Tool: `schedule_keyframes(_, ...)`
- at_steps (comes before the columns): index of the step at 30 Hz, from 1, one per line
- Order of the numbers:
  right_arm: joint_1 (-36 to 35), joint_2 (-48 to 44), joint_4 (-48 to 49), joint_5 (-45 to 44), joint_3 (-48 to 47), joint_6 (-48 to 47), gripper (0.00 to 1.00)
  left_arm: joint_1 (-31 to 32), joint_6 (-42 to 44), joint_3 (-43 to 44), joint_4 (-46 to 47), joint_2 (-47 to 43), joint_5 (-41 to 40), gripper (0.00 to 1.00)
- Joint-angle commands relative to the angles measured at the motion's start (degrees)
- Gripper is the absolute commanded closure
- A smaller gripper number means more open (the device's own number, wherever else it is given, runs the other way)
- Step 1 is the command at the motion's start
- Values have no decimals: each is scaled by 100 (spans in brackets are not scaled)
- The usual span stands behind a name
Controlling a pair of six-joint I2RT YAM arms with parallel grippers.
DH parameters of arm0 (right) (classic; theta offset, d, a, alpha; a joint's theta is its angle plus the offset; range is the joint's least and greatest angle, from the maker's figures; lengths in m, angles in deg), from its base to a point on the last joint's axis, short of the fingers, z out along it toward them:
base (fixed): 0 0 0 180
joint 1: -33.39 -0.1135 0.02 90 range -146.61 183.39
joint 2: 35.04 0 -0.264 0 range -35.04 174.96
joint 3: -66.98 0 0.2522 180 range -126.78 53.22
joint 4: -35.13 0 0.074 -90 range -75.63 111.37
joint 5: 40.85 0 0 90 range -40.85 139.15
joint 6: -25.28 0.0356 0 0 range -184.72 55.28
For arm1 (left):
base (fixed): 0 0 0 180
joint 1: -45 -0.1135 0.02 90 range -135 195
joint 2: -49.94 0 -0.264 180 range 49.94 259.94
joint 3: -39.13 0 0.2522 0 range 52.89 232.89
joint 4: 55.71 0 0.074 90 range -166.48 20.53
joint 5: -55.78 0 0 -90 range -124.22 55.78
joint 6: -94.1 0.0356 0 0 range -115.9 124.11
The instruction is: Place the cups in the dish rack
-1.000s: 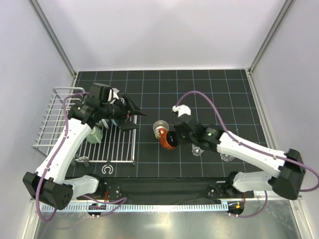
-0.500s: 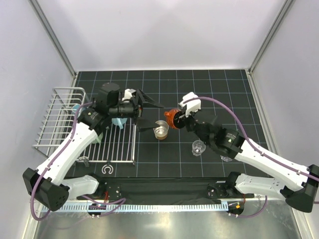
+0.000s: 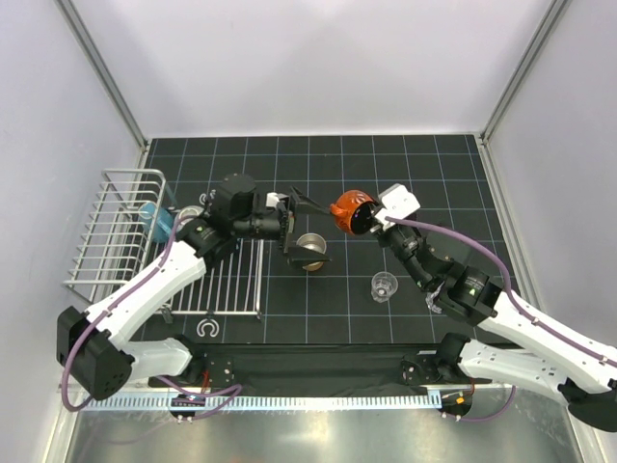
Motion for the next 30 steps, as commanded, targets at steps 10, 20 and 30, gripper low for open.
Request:
schedule_keyframes(10, -28, -66, 982, -101, 282, 68, 96, 244, -1001, 361, 1014, -67, -407, 26)
schedule_keyframes(20, -19, -295, 209, -286, 405, 737, 96, 288, -956, -323, 1005, -674, -599, 29)
schedule_keyframes(30, -28, -647, 23, 286, 300, 360, 96, 385, -1054, -26, 1023, -235, -601, 15)
